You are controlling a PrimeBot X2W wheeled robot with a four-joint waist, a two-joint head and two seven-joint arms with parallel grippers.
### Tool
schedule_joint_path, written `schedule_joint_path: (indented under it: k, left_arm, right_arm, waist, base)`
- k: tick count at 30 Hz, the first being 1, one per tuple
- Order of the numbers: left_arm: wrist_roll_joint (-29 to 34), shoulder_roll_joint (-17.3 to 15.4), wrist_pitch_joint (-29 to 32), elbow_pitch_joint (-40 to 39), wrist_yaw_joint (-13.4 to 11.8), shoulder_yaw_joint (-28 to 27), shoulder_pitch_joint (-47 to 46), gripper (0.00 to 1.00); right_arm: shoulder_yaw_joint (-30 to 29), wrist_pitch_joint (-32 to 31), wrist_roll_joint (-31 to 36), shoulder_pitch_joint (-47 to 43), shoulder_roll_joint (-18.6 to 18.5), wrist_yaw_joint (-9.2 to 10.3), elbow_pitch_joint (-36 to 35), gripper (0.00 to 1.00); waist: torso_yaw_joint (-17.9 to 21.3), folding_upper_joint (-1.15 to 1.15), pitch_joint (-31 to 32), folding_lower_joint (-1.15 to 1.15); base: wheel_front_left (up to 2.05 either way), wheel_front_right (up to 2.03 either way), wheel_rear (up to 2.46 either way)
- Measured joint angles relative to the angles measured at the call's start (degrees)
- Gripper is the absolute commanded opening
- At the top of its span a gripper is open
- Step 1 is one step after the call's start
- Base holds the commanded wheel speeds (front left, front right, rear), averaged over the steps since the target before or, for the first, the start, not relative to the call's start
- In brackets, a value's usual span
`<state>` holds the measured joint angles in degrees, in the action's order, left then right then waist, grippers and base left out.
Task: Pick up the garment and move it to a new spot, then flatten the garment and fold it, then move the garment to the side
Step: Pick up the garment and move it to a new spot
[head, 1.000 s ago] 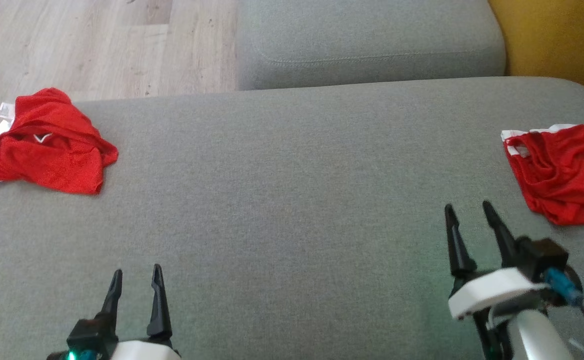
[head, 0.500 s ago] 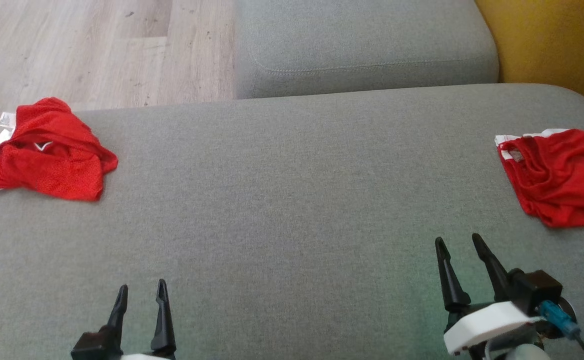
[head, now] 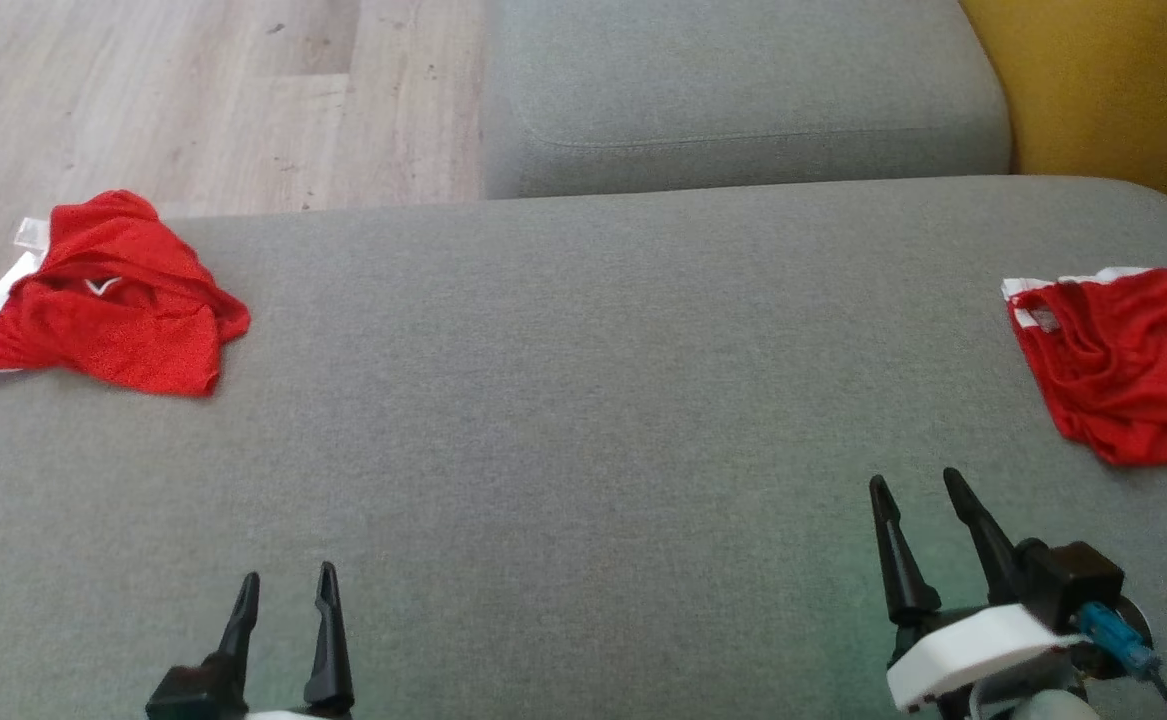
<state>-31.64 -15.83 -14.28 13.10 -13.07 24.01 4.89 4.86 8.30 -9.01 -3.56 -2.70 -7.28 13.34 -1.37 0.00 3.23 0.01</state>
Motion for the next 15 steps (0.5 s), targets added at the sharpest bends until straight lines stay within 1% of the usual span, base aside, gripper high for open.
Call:
schedule_joint_path:
  k: [4, 7, 11, 15]
  left_arm:
    - [0.5, 0.1, 0.0, 0.2, 0.0, 0.3, 0.0, 1.00]
    - [0.5, 0.1, 0.0, 0.3, 0.1, 0.5, -0.1, 1.00]
    - [1.0, -0.1, 0.1, 0.3, 0.0, 0.8, -0.2, 1.00]
    - [1.1, -0.9, 0.7, -0.4, -0.1, 0.8, -0.2, 1.00]
  right_arm:
    - [-0.1, 0.0, 0.0, -0.8, 0.0, 0.00, 0.1, 1.00]
    - [-0.1, 0.0, 0.0, -1.1, 0.0, 0.00, 0.1, 1.00]
    - [0.1, 0.0, -0.7, -1.9, 0.0, 0.00, 0.2, 1.00]
    - [0.9, 0.1, -1.2, -2.3, 0.1, 0.00, 0.5, 1.00]
  waist:
    - [-1.3, 0.00, 0.3, 0.00]
    - [-3.1, 0.00, 0.5, 0.00]
    - [-6.8, 0.00, 0.9, 0.00]
    - [-11.7, 0.00, 1.3, 0.00]
  base:
    - [0.00, 0.00, 0.00]
    - [0.00, 0.00, 0.00]
    - [0.00, 0.00, 0.00]
    - [0.00, 0.00, 0.00]
